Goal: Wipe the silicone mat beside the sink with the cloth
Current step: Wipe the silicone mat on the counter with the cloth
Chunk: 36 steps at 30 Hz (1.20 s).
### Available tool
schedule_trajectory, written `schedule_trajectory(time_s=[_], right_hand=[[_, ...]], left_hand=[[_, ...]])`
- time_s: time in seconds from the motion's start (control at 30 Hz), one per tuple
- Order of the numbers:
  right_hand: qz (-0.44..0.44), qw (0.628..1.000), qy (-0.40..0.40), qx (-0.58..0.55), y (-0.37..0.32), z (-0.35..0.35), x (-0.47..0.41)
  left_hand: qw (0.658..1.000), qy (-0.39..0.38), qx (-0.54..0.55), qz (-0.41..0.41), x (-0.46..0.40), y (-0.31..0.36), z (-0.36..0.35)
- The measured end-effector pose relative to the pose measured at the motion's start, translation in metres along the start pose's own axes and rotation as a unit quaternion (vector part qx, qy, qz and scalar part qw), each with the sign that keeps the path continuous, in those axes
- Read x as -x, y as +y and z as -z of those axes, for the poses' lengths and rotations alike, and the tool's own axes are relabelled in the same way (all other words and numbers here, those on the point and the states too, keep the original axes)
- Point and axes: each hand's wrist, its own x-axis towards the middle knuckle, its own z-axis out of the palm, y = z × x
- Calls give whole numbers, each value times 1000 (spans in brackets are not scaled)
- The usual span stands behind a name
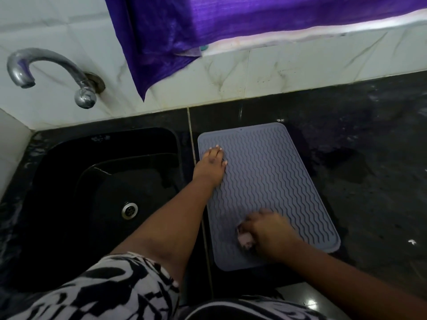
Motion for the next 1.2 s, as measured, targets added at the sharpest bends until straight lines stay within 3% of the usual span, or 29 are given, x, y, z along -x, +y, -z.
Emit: schedule_trajectory(time_s=[0.07, 0.13, 0.2, 0.3, 0.47, 0.7, 0.8, 0.87, 0.93, 1.0, 1.1, 1.2], right_hand=[[-12, 998, -57, -18, 0, 13, 8], [-51, 993, -62, -89, 7, 36, -9], [-72, 990, 22, -120, 19, 48, -35], [-84, 992, 82, -51, 25, 35, -56], [-49, 993, 104, 29, 12, -9, -21], [-42, 999, -8, -18, -7, -29, 66], [-100, 986, -22, -131, -7, -6, 65], [-118, 980, 40, -157, 2, 4, 50], [-112, 980, 94, -134, 11, 1, 38], [-96, 989, 81, -72, 11, -12, 37], [-74, 994, 83, 22, 0, -32, 55], [-59, 994, 92, 13, -5, -39, 79]], left_hand=[[1000, -13, -4, 12, 0, 2, 4], [998, -4, -54, 11, 0, 7, 10], [994, 49, -98, 8, 9, 14, 15], [994, 104, -24, 23, 37, 27, 11], [997, -27, -70, 28, 60, 32, -16], [986, -79, -137, 59, 61, 47, -3], [983, -108, -128, 78, 59, 53, 3], [989, -98, -76, 85, 66, 59, 3], [997, -20, -19, 78, 78, 66, -4], [997, 32, 17, 74, 96, 74, -15], [998, -14, 1, 61, 113, 76, -30], [995, -76, -34, 59, 106, 72, -28]])
